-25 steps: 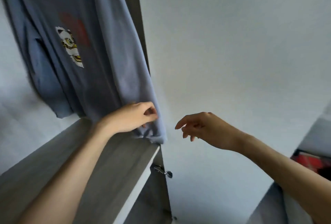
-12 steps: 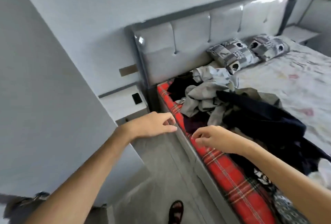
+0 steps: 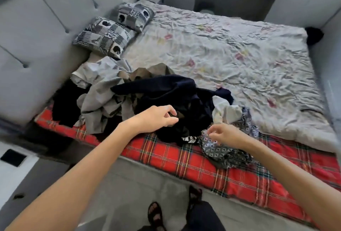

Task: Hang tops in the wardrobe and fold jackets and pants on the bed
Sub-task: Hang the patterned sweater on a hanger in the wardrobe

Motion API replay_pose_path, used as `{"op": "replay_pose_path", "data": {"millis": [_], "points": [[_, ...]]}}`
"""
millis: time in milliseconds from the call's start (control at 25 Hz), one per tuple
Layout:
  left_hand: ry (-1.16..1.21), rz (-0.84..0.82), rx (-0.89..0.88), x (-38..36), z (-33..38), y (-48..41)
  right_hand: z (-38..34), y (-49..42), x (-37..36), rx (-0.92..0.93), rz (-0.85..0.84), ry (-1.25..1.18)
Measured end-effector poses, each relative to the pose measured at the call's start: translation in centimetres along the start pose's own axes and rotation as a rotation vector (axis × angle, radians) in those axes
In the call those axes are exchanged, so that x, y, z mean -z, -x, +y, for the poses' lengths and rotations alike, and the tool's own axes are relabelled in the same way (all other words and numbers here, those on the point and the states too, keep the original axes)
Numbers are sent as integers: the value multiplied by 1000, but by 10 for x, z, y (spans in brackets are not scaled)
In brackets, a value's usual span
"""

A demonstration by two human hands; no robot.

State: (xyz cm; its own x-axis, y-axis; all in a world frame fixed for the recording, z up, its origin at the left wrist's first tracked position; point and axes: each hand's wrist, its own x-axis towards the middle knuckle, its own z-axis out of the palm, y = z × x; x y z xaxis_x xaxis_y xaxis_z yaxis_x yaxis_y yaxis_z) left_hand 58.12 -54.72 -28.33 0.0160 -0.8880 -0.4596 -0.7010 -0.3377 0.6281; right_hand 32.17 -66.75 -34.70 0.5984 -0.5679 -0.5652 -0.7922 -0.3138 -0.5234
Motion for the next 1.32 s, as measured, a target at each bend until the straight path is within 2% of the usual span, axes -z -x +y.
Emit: {"op": "replay_pose_path", "data": {"millis": [120, 200, 360, 440, 560, 680, 760, 880, 960, 1080, 1200, 1320], "points": [[-21, -106, 20, -27, 17, -74, 93, -40, 8, -168, 32, -63], [-26, -130, 59, -43, 24, -111, 151, -75, 7, -239, 63, 19], [17, -156, 184, -81, 26, -187, 249, -146, -4, -348, -150, 315], [47, -168, 242, -94, 19, -211, 268, -177, -17, -302, -208, 387], [115, -143, 323, -106, 9, -230, 268, -218, -46, -177, -261, 304], [164, -146, 380, -111, 6, -241, 268, -232, -59, -213, -277, 236], [167, -139, 384, -108, 6, -246, 265, -215, -40, -232, -141, -64], [177, -89, 350, -104, 18, -261, 253, -162, 29, -328, 242, -737], [184, -109, 288, -110, 40, -273, 236, -124, 79, -288, 346, -1017], [316, -209, 101, -122, 98, -279, 195, -84, 133, -133, 337, -1286], [421, -316, -57, -124, 153, -270, 149, -51, 169, 102, 267, -1483], [278, -92, -110, -96, 169, -251, 109, -32, 189, 296, 219, -1489]]}}
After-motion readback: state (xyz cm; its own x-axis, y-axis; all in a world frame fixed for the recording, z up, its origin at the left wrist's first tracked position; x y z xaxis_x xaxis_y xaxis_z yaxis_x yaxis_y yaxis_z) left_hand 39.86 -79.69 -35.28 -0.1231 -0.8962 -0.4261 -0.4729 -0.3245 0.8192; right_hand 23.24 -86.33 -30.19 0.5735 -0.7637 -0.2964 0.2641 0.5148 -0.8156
